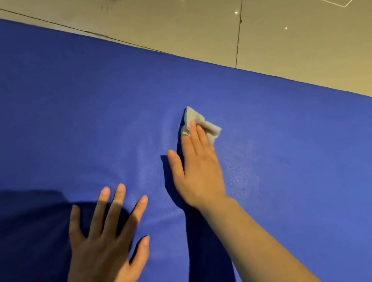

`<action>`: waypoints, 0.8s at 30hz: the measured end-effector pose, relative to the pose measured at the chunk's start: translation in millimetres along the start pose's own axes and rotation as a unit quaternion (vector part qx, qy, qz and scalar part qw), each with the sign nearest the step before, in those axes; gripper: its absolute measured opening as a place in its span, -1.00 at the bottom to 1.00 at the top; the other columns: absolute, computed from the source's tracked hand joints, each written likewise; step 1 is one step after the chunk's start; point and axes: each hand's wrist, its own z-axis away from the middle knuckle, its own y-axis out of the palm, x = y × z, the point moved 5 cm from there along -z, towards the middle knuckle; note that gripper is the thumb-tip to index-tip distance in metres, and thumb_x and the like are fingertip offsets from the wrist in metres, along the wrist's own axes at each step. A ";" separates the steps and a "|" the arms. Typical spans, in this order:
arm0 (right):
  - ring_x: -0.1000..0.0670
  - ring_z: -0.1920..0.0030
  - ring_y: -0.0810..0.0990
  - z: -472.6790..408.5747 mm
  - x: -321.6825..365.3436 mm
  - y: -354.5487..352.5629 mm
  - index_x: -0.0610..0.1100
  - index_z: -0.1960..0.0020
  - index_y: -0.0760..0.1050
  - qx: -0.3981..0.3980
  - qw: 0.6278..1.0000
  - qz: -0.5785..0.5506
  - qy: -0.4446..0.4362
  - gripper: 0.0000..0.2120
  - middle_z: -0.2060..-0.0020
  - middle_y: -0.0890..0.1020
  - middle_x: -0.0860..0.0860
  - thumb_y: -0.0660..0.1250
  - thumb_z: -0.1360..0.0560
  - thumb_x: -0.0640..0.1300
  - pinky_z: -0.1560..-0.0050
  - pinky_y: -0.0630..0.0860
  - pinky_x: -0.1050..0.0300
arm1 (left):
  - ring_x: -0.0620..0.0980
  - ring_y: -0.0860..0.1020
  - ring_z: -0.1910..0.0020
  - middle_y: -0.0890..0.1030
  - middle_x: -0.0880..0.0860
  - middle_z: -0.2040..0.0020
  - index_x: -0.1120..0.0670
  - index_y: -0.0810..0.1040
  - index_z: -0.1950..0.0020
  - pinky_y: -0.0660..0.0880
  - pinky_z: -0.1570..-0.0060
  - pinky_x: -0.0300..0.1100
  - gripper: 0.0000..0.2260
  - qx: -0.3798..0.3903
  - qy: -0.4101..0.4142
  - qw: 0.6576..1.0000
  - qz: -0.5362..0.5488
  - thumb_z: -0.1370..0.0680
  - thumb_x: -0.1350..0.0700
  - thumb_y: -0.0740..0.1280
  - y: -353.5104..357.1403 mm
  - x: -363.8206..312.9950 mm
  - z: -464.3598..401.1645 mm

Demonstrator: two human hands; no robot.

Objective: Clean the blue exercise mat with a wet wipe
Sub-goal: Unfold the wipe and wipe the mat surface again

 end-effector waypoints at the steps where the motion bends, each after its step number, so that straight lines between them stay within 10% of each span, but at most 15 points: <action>1: -0.04 -0.57 0.03 -2.6 -0.7 -3.8 -0.21 -0.52 0.24 0.012 0.999 0.005 -0.030 -0.32 -0.56 0.17 -0.08 -0.11 -0.57 0.19 -0.54 0.07 -0.01 | 0.21 0.30 -0.45 0.35 0.22 -0.47 -0.02 0.36 -0.44 0.13 -0.30 0.44 -0.49 0.000 -0.002 1.000 0.005 -0.50 -0.12 0.13 0.0 -0.9 0.9; 5: 0.00 -0.54 0.12 -20.3 -55.9 -36.4 -0.17 -0.54 0.19 0.010 0.995 0.053 -0.078 -0.37 -0.56 0.16 -0.01 0.01 -0.58 0.16 -0.46 0.13 0.16 | 0.19 0.27 -0.46 0.35 0.20 -0.48 -0.04 0.37 -0.43 0.07 -0.33 0.42 -0.51 0.004 -0.016 0.999 0.030 -0.61 -0.18 -0.07 2.3 -1.2 3.7; 11: -0.17 -0.50 0.14 -64.4 -162.3 -93.7 -0.30 -0.42 0.28 -0.090 0.954 0.021 0.286 -0.38 -0.49 0.20 -0.20 -0.05 -0.65 0.19 -0.43 0.20 -0.18 | 0.20 0.25 -0.47 0.32 0.18 -0.49 -0.06 0.34 -0.45 0.05 -0.34 0.41 -0.48 0.035 -0.021 0.998 0.038 -0.61 -0.21 -0.13 4.9 -1.6 4.7; 18: -0.12 -0.50 0.12 -111.3 -12.1 -14.8 -0.29 -0.44 0.29 0.006 0.999 0.016 -0.034 -0.30 -0.54 0.15 -0.14 -0.06 -0.57 0.23 -0.48 0.02 -0.01 | 0.20 0.28 -0.45 0.34 0.18 -0.48 -0.06 0.36 -0.43 0.08 -0.33 0.42 -0.51 -0.011 -0.011 1.000 0.019 -0.50 -0.11 0.12 0.3 -0.3 1.2; 24: -0.08 -0.54 0.12 -136.7 -85.1 -60.1 -0.16 -0.55 0.14 0.000 0.998 -0.014 0.055 -0.39 -0.56 0.14 -0.08 0.04 -0.64 0.19 -0.45 0.15 -0.01 | 0.19 0.22 -0.49 0.31 0.17 -0.50 -0.07 0.34 -0.45 0.01 -0.37 0.39 -0.50 0.019 -0.016 0.999 0.027 -0.60 -0.19 -0.09 6.7 0.1 3.3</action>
